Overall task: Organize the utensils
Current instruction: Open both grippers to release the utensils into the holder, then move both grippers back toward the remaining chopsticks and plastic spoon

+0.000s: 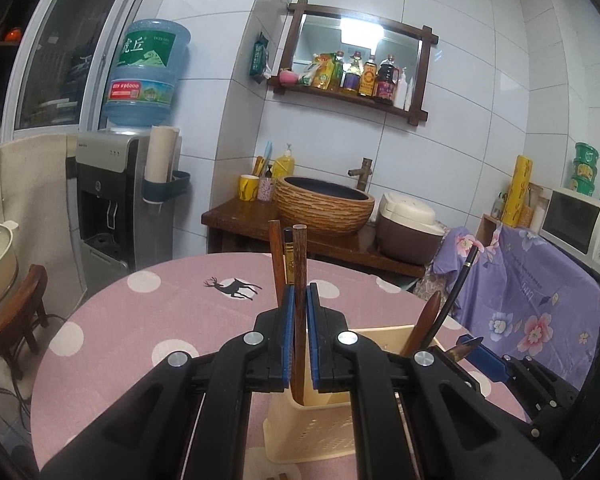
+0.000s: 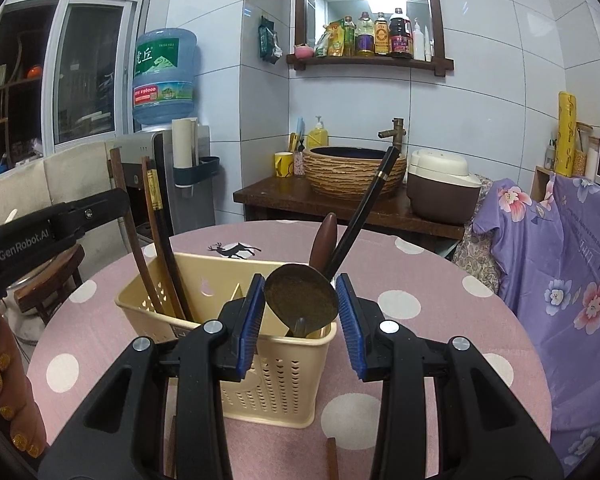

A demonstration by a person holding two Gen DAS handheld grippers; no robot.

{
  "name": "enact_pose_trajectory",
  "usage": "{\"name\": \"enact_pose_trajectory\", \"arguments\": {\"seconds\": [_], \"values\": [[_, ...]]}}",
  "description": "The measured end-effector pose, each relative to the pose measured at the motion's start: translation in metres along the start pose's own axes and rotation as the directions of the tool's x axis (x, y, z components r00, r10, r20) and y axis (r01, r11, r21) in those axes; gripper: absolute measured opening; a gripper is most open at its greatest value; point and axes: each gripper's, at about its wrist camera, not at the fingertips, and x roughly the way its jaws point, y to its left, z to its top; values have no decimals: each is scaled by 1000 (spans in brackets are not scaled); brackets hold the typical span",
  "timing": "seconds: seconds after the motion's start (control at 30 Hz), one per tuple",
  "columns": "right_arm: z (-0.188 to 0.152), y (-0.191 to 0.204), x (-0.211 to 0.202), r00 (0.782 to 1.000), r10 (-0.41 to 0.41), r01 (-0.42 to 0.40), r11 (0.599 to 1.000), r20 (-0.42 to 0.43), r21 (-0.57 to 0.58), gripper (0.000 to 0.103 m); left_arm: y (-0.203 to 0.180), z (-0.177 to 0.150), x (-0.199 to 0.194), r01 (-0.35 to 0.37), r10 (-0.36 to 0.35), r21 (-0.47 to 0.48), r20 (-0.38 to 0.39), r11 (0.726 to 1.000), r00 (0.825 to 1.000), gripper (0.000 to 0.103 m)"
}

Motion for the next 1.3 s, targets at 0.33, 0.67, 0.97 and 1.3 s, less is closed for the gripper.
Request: {"name": "enact_pose_trajectory", "arguments": {"seconds": [0.33,0.67,0.97,1.3], "values": [[-6,-5,-6,1000,4,-4,1000,3,17,45,1,-1,-8,21,-21,1,-6,1000,1000,12],[-12,-18,-41,1000,4,-4,999,8,39,64,18,-6,-49,-7,8,-29,27,1000,1000,69],[-37,-22,-59,994,35,-29,998,-103,58,64,36,-37,-57,-35,32,-29,-96,999,995,78],[-79,-16,-63,977,57,-42,996,-205,78,66,53,-80,-56,-65,56,-29,-233,997,971,79]]}}
